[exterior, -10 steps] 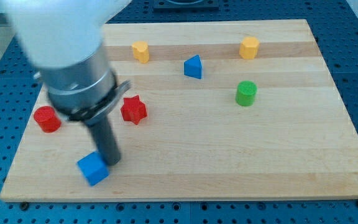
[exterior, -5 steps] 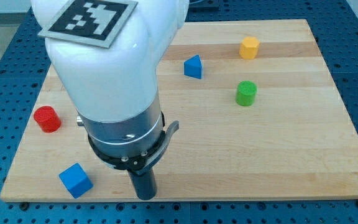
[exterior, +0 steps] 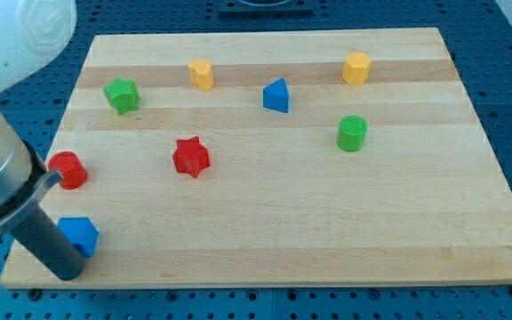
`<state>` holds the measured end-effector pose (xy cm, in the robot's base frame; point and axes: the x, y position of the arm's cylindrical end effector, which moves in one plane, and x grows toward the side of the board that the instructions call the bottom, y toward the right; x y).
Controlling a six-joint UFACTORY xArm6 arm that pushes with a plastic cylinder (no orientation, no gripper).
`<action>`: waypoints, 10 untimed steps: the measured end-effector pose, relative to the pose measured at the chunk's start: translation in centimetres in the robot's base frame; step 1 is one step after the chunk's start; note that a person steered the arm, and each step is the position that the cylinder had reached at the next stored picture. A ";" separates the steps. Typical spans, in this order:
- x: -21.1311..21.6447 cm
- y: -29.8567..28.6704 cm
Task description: Push the blue cube to the bottom left corner
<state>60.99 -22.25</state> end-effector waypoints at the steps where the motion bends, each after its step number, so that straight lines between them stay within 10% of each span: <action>1: -2.1 4.5; 3: -7.1 8.2; 9: -3.8 1.4; 10: -9.0 1.4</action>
